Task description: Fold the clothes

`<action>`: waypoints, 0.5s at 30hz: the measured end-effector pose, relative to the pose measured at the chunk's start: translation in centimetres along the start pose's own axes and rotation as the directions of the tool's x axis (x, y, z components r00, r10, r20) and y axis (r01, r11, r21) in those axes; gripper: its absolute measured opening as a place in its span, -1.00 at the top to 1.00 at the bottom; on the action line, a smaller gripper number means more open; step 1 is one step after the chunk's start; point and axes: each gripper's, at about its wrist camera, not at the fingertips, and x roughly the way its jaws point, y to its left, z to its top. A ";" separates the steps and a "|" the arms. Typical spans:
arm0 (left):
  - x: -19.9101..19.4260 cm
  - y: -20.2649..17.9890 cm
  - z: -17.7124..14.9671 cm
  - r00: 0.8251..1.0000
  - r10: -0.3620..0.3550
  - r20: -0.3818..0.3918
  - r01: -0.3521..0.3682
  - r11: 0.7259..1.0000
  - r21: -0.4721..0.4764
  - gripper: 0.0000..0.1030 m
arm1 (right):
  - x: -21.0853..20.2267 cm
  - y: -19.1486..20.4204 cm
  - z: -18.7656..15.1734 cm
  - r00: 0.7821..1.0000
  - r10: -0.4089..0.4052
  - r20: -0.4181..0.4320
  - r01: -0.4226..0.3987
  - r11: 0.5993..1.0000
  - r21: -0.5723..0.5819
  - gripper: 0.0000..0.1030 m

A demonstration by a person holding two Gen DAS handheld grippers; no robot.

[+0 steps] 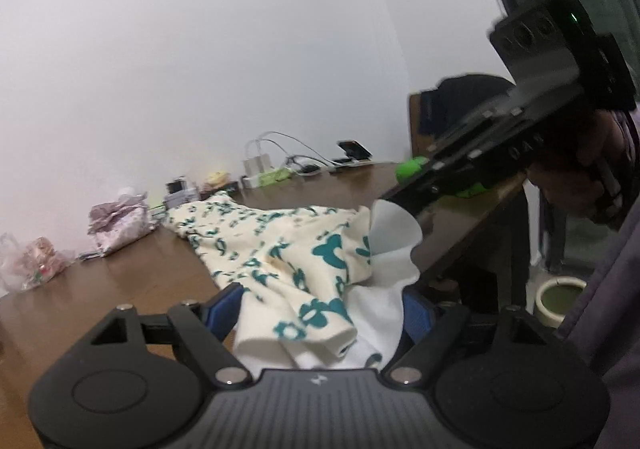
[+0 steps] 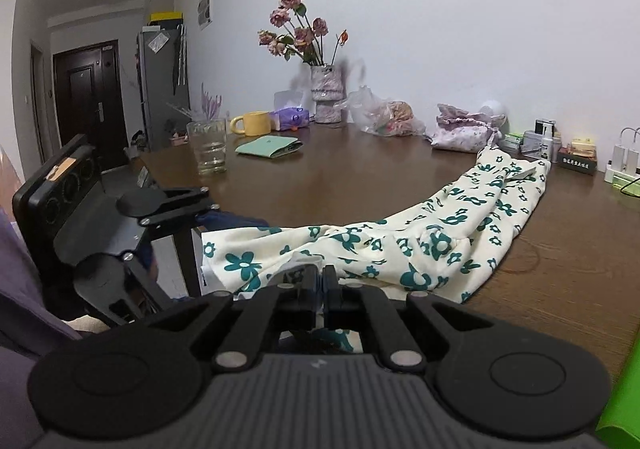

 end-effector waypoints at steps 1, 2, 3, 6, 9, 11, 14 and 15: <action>0.3 -0.3 0.0 1.000 -0.007 -0.010 0.007 1.000 0.023 -0.56 | 0.2 0.0 0.0 1.000 -0.015 -0.009 0.015 1.000 -0.007 0.93; 0.6 -0.6 -0.1 1.000 -0.014 -0.021 0.015 0.999 0.047 -0.56 | 0.4 0.1 -0.2 0.999 -0.035 -0.021 0.034 0.999 -0.018 0.91; 0.8 -0.9 -0.2 0.999 -0.020 -0.029 0.022 0.998 0.067 -0.56 | 0.6 0.3 -0.3 0.998 -0.054 -0.035 0.053 0.998 -0.032 0.89; 0.8 -1.8 -0.8 0.999 -0.029 -0.037 0.032 0.994 0.104 -0.56 | 1.1 0.8 -1.0 0.993 -0.101 -0.061 0.097 0.993 -0.067 0.78; 1.2 -1.7 -1.3 0.998 -0.013 -0.060 0.020 0.994 0.108 -0.21 | 1.2 1.3 -1.5 0.991 -0.123 -0.061 0.117 0.989 -0.088 0.35; 1.4 -0.8 -1.2 0.997 0.001 -0.071 0.005 0.996 0.084 0.11 | 1.2 1.8 -2.0 0.986 -0.151 -0.063 0.141 0.979 -0.147 0.10; 1.3 1.0 -0.6 0.994 -0.051 -0.096 0.052 0.999 0.008 0.36 | 1.3 2.1 -3.0 0.982 -0.167 -0.093 0.146 0.969 -0.202 0.09; 1.2 1.6 -0.3 0.992 -0.074 -0.102 0.072 0.997 -0.023 0.44 | 1.4 1.9 -3.3 0.980 -0.168 -0.103 0.145 0.969 -0.199 0.17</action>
